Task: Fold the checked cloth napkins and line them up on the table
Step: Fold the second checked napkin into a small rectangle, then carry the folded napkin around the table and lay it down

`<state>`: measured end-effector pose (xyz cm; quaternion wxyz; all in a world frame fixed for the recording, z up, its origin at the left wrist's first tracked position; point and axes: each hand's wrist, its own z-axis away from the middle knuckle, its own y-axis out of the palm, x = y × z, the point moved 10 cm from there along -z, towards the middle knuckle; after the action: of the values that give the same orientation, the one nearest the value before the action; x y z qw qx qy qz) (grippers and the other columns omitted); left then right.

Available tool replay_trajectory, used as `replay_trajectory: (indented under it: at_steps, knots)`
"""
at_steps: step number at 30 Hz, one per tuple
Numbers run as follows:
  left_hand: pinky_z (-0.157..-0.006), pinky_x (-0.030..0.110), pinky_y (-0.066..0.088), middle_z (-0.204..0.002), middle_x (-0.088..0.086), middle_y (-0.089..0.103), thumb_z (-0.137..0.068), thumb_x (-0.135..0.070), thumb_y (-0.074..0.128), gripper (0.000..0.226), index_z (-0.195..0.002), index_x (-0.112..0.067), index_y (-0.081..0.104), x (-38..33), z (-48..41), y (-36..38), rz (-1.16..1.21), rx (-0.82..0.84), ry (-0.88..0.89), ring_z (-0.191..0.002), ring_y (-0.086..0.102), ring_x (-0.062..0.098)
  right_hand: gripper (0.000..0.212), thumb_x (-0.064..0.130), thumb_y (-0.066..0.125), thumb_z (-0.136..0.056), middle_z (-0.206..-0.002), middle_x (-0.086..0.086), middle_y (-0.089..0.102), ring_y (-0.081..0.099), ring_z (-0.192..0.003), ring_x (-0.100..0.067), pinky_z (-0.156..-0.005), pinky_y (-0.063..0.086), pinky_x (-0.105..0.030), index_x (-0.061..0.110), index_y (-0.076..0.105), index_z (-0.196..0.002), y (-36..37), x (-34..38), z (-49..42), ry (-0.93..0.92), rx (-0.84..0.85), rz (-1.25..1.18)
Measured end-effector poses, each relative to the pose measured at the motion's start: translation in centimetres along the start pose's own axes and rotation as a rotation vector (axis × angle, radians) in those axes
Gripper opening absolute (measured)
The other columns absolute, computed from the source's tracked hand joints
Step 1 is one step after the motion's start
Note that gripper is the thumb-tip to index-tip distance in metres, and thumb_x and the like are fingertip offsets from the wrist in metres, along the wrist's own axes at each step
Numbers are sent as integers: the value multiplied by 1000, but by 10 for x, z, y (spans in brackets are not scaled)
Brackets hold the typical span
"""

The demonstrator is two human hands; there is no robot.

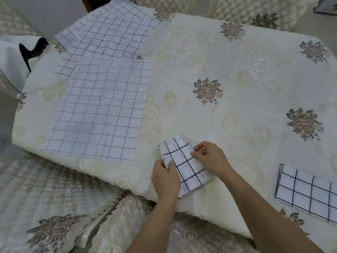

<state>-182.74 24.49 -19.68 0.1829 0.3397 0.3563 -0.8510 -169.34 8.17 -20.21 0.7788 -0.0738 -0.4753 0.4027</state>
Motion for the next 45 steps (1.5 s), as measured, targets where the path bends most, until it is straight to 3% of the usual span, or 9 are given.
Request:
replay_trajectory:
  at_steps: [3,8,11,14,16,22,27,37,45]
  knots:
    - [-64,31,44,-84,-1,59,-98,-23,58,10,-95,-14,57,-5,-8,6,87,97,-8,-78,57,18,11,25,71,-91,-90,3,76,71,-89,-14,-83,57,-32,18,75,-98,1,-18,10,87,-14,-313]
    - [-96,45,54,-104,3,72,-95,-24,66,15,-107,-15,68,-10,-15,11,242,233,-38,-101,67,21,15,21,66,-94,-88,-11,74,66,-76,-20,-73,55,-40,10,70,-86,-2,-19,25,110,-50,-512]
    - [-92,50,55,-97,13,73,-93,-36,63,21,-93,-17,72,-26,-10,13,245,328,53,-95,68,33,17,22,58,-97,-79,-1,67,59,-70,-11,-67,48,-28,10,64,-87,-14,-10,36,62,-141,-489]
    - [-71,30,45,-76,7,54,-103,-37,49,36,-83,-8,57,-49,4,7,125,317,232,-70,51,15,20,25,53,-100,-76,0,62,54,-68,-9,-66,44,-27,14,59,-85,-24,-3,52,8,-236,-437]
    - [-64,29,34,-69,0,41,-106,-35,41,39,-75,-13,45,-62,18,5,39,294,333,-62,38,8,23,30,52,-102,-80,-3,64,54,-68,-10,-63,43,-24,16,58,-84,-31,-2,62,-24,-290,-387]
    - [-61,33,33,-63,-5,37,-107,-34,38,41,-69,-19,37,-75,47,17,-43,259,458,-57,35,8,27,30,50,-104,-65,6,51,45,-56,-1,-53,35,-16,22,52,-78,-57,-15,95,-108,-421,-346]
    - [-53,21,29,-64,-3,36,-106,-31,41,40,-69,-19,38,-86,83,31,-35,307,541,-54,33,3,26,29,50,-104,-63,8,46,41,-53,-2,-52,34,-17,19,53,-80,-82,-31,123,-122,-461,-375]
    - [-55,30,27,-64,0,37,-107,-36,39,42,-73,-11,40,-101,172,104,-153,657,784,-55,33,10,25,33,49,-104,-68,9,49,43,-60,-5,-60,37,-26,21,53,-82,-132,-99,232,104,-859,-454]
    - [-56,18,35,-68,1,53,-105,-33,44,37,-76,-11,51,-78,267,160,-236,906,867,-59,43,4,23,29,52,-103,-68,11,53,48,-64,-7,-63,39,-27,15,59,-86,-154,-182,326,289,-1096,-555]
